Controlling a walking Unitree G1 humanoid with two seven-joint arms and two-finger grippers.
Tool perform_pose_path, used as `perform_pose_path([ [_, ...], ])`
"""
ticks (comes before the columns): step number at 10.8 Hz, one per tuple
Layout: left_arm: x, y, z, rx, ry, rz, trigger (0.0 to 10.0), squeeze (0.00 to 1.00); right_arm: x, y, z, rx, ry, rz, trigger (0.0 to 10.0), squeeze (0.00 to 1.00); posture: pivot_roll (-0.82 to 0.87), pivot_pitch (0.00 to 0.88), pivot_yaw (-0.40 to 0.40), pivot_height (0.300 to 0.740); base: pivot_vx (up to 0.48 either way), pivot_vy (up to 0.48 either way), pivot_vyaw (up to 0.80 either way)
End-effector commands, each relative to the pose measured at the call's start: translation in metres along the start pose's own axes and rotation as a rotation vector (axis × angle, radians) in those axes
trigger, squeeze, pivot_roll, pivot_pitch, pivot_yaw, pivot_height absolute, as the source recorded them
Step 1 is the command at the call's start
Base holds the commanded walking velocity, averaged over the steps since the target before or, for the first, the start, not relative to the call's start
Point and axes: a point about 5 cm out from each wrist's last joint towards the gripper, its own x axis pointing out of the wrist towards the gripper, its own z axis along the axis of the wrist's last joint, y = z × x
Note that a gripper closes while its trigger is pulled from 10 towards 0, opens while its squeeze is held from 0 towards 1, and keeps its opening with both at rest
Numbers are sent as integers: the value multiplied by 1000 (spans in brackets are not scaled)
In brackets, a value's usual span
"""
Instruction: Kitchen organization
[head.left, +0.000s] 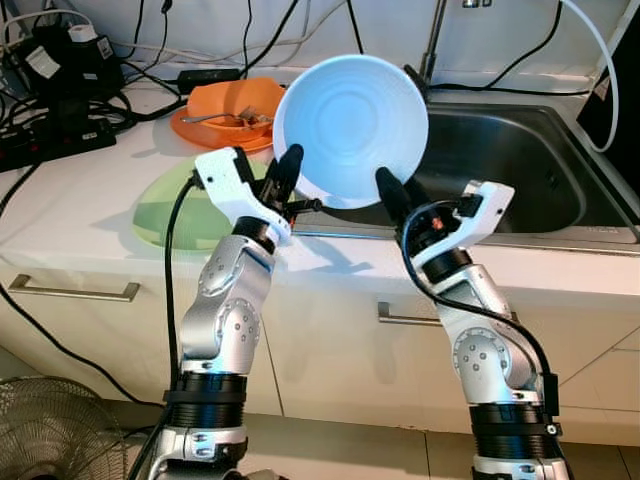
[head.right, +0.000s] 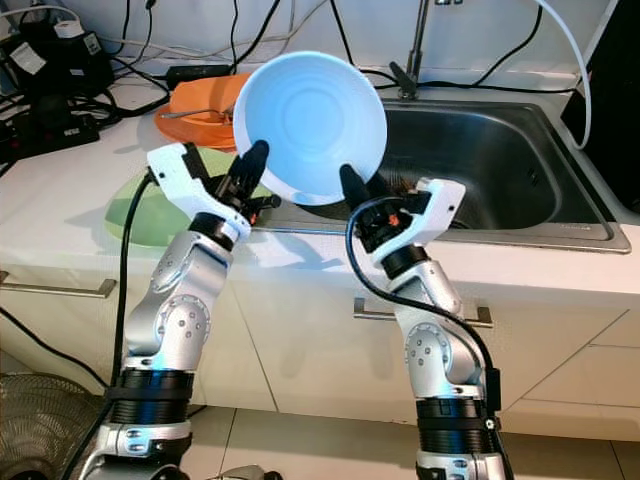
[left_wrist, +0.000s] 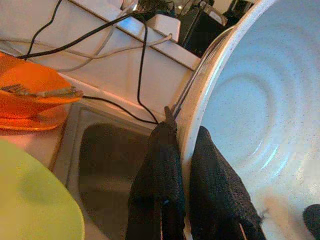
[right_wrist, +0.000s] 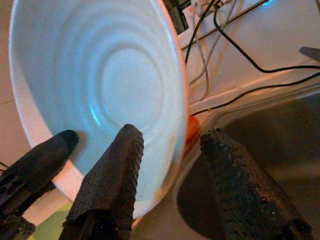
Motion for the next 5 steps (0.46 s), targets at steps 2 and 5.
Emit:
perform_pose_path([
  [2,-1,-10,6,-5,-21,-65,10000,0,3,0,1,9,-4,-11,0,0,82,0,43,740,0,0,0],
  [5,-2,-14,4,-14,-5,-102,10000,0,3,-1,1,15,-6,-12,0,0,84,0,43,740,0,0,0],
])
